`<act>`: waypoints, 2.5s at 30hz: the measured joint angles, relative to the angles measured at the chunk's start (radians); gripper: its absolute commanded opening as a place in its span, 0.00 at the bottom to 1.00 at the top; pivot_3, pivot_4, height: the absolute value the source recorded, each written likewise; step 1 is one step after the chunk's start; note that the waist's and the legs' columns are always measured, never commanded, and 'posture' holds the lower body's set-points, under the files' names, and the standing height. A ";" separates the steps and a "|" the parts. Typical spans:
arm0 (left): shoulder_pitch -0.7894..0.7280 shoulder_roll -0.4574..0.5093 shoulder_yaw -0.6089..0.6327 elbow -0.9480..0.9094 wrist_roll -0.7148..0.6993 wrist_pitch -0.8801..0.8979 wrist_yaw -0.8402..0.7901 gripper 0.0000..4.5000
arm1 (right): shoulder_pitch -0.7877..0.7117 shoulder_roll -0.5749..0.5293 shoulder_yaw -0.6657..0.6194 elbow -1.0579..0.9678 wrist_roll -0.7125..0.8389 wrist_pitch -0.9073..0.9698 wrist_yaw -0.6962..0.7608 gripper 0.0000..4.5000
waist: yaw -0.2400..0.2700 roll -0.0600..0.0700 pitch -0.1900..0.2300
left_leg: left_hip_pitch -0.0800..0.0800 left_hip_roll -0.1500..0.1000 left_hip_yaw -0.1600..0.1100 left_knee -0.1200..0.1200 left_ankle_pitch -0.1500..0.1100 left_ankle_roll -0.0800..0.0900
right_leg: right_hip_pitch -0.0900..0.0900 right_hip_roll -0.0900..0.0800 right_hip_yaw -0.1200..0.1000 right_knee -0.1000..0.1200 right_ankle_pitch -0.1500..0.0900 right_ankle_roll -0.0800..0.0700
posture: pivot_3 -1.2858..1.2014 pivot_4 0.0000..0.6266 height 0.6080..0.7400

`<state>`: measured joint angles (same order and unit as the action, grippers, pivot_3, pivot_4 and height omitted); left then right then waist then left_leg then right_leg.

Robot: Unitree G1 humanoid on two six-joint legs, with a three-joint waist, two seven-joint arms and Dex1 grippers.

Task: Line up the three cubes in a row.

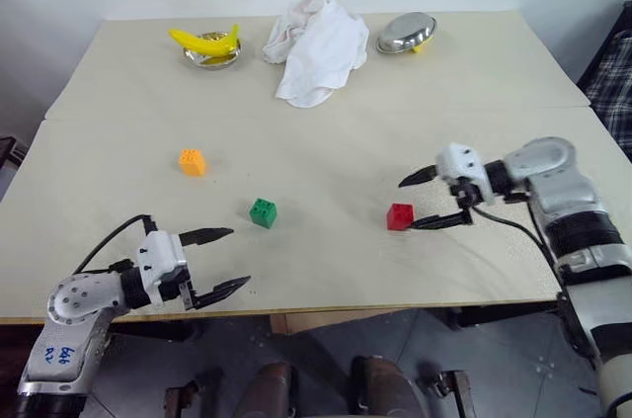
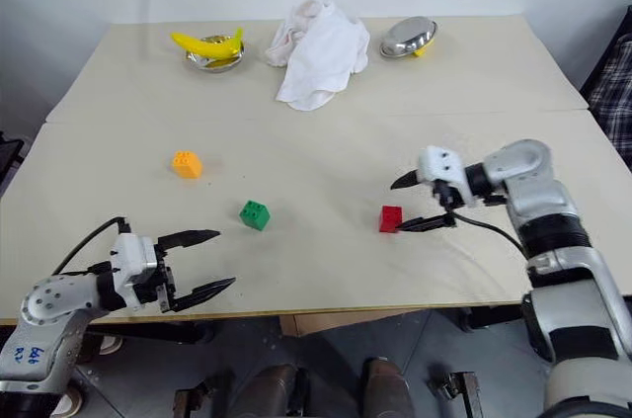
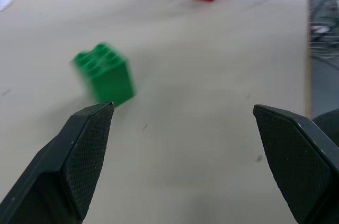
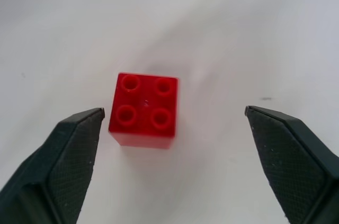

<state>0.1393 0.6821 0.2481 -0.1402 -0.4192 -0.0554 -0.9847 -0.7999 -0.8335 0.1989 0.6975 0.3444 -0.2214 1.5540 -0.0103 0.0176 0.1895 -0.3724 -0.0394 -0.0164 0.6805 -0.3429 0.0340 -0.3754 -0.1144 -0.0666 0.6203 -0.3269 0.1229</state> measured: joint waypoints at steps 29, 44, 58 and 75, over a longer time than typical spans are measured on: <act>0.037 -0.144 0.051 -0.378 -0.133 0.392 0.387 1.00 | 0.480 -0.105 -0.331 -0.216 0.302 0.076 -0.003 1.00 | 0.026 0.000 0.000 | 0.002 0.000 0.000 0.002 0.001 0.001 | 0.005 -0.001 0.002 -0.007 0.000 0.000 | 0.52 0.24 1.00; -0.300 -0.319 -0.268 -0.177 0.135 0.623 0.701 0.91 | 0.586 -0.120 -0.429 -0.470 0.302 0.229 -0.025 1.00 | 0.037 0.000 0.000 | 0.001 -0.001 0.002 0.003 0.001 0.000 | 0.002 0.001 0.002 0.000 0.000 0.001 | 0.52 0.24 1.00; -0.365 -0.270 -0.336 -0.093 0.149 0.476 0.457 0.33 | 0.736 -0.100 -0.531 -0.513 0.273 0.238 -0.059 1.00 | 0.043 0.000 0.000 | 0.001 -0.001 0.002 0.003 0.001 0.000 | 0.003 0.000 0.002 -0.001 0.000 0.001 | 0.52 0.24 1.00; -1.038 -0.424 -0.615 0.871 0.361 -0.121 -0.134 0.33 | 0.985 -0.102 -0.741 -0.673 0.282 0.312 -0.109 1.00 | 0.057 -0.005 0.003 | 0.001 -0.002 0.007 0.002 0.003 0.002 | 0.001 0.004 -0.008 0.001 0.001 0.003 | 0.52 0.24 1.00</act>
<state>-0.8985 0.2583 -0.3668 0.7305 -0.0586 -0.1765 -1.1187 0.1854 -0.9357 -0.5417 0.0249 0.6265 0.0901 1.4449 0.0462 0.0130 0.1921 -0.3719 -0.0413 -0.0089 0.6827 -0.3399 0.0360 -0.3741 -0.1106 -0.0747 0.6214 -0.3256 0.1256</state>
